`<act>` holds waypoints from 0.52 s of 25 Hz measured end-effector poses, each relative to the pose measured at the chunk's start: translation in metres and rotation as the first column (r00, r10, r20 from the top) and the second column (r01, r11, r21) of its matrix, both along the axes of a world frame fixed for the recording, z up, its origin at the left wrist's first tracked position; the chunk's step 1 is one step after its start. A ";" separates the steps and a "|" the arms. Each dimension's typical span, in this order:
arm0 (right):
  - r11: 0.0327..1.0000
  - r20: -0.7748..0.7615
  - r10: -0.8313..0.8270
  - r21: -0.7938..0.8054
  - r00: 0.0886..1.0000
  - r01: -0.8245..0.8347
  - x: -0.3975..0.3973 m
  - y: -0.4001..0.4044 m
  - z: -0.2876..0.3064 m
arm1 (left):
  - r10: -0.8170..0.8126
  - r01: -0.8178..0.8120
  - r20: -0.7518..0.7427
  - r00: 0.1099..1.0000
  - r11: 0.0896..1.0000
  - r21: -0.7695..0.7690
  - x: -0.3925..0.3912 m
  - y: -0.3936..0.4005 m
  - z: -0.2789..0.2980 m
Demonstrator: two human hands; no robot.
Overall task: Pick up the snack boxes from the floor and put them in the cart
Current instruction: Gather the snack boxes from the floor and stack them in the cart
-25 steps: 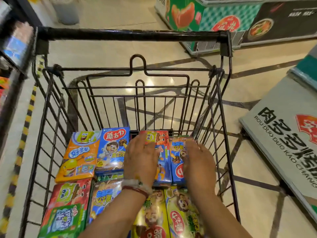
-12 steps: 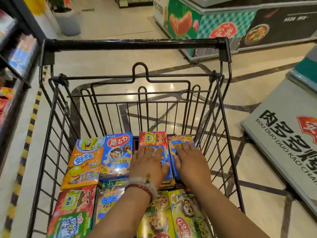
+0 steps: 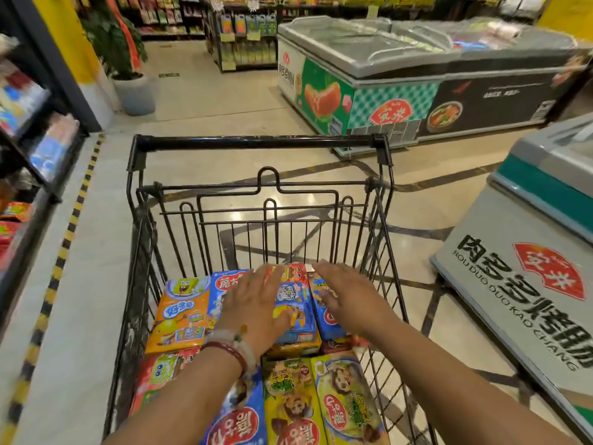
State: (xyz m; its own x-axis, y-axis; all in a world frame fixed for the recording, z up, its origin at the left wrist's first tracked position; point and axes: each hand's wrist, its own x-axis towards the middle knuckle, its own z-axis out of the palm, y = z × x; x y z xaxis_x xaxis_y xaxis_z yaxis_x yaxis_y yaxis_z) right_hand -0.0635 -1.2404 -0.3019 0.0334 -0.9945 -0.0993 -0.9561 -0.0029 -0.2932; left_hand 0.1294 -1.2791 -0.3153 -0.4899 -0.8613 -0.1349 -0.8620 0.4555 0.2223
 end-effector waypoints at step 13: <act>0.941 -0.342 0.267 -0.111 0.901 -0.320 0.098 0.151 0.210 | -0.068 0.091 0.074 0.995 0.929 -0.359 0.176 0.128 0.236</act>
State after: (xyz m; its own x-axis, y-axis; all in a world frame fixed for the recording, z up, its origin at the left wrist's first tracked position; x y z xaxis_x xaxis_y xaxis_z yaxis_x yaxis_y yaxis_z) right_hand 0.0340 -1.0889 -0.0921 0.3198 -0.9474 0.0066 -0.9462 -0.3191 0.0534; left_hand 0.3055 -1.1515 -0.0792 -0.5594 -0.8157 0.1471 -0.8263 0.5629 -0.0209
